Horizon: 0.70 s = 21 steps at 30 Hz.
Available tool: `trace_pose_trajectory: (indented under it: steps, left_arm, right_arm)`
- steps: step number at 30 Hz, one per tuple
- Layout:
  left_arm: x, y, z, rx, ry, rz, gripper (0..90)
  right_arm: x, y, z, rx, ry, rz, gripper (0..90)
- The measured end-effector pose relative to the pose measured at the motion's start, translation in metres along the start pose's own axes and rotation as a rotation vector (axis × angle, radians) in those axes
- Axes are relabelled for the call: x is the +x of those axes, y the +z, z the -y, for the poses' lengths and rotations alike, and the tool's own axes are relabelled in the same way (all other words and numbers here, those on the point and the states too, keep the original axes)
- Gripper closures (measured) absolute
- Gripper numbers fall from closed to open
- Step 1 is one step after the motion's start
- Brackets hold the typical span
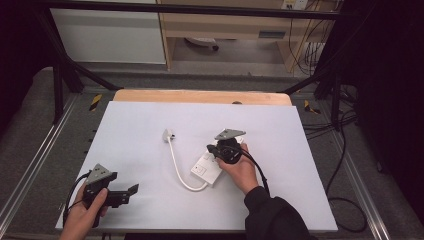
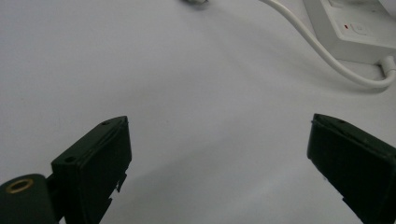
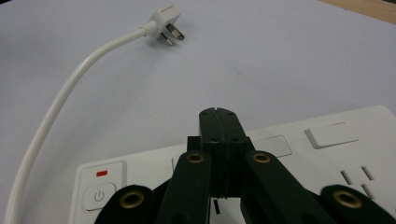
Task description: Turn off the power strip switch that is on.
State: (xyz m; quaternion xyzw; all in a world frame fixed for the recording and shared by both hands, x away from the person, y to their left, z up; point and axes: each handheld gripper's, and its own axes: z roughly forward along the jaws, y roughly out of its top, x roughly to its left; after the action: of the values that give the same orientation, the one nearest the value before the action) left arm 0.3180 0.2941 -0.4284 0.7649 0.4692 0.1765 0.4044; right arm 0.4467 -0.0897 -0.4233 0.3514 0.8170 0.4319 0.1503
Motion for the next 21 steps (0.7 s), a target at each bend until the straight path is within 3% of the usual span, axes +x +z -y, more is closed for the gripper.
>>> trace_pose_trajectory:
  steps: [12,16,21]
  left_arm:
    - [0.000,0.000,0.000,0.003,0.000,-0.002,6.5]
    - [0.000,0.000,0.000,0.003,-0.001,-0.002,6.5]
    - [0.000,0.001,0.000,0.003,-0.002,-0.004,6.5]
  right_arm:
    - [-0.004,-0.009,-0.004,-0.015,0.029,-0.008,86.2]
    - [-0.006,-0.014,-0.006,-0.024,0.039,-0.010,80.0]
    - [-0.007,-0.019,-0.010,-0.027,0.049,0.006,65.8]
